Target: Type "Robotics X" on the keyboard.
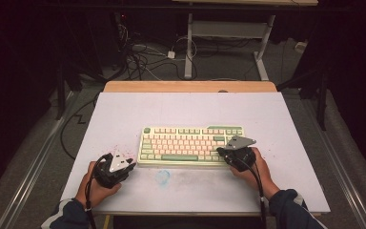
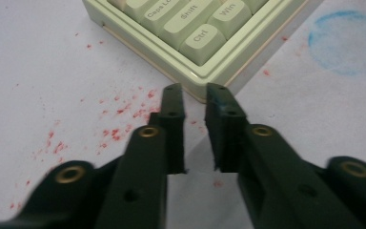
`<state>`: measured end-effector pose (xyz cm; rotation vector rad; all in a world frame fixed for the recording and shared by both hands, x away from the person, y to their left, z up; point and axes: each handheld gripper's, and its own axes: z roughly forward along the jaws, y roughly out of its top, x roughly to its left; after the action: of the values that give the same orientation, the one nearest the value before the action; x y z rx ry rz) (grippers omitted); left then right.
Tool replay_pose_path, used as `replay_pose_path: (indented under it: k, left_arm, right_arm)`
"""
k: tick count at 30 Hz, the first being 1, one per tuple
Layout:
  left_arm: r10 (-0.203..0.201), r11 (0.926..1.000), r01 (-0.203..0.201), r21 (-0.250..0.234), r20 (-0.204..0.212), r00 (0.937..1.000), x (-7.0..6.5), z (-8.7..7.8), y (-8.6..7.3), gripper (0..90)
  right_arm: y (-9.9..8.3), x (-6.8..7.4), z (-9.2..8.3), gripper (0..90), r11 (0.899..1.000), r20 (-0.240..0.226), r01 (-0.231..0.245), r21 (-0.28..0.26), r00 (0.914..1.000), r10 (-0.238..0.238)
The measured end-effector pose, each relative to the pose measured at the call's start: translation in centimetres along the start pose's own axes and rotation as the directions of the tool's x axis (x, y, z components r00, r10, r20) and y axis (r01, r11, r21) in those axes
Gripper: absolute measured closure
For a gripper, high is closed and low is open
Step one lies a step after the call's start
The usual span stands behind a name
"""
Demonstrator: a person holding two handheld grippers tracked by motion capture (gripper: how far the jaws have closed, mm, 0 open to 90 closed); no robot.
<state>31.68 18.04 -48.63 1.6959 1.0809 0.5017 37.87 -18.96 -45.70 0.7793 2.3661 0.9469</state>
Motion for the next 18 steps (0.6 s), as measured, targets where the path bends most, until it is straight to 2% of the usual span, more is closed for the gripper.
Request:
replay_pose_path:
  k: [2,7,9,12,18]
  left_arm:
    - [0.003,1.0000,-0.003,0.005,0.013,0.9999,-0.2,-0.1,0.2,87.2]
    - [-0.010,0.9999,0.010,0.003,0.007,0.9999,-0.2,-0.1,0.7,87.5]
    - [-0.029,0.9996,0.029,0.002,0.016,0.9995,-0.2,0.1,1.0,87.5]
    - [-0.036,0.9994,0.036,0.003,0.026,0.9990,-0.4,0.6,1.3,87.4]
    - [-0.025,0.9996,0.025,0.016,0.039,0.9989,-0.9,1.9,2.1,87.5]
  right_arm:
    - [-0.1,0.0,0.0,90.0,1.000,-0.002,-0.003,-0.004,1.0000,0.003]
    - [-0.2,0.0,0.0,90.0,1.000,-0.001,-0.002,-0.007,1.0000,0.002]
    - [-0.2,0.0,0.0,90.0,1.000,0.000,-0.002,-0.009,1.0000,0.002]
    - [-0.2,0.0,0.0,90.0,1.000,-0.001,-0.002,-0.010,1.0000,0.002]
    - [-0.2,0.1,0.0,90.0,1.000,0.004,0.001,-0.014,1.0000,-0.001]
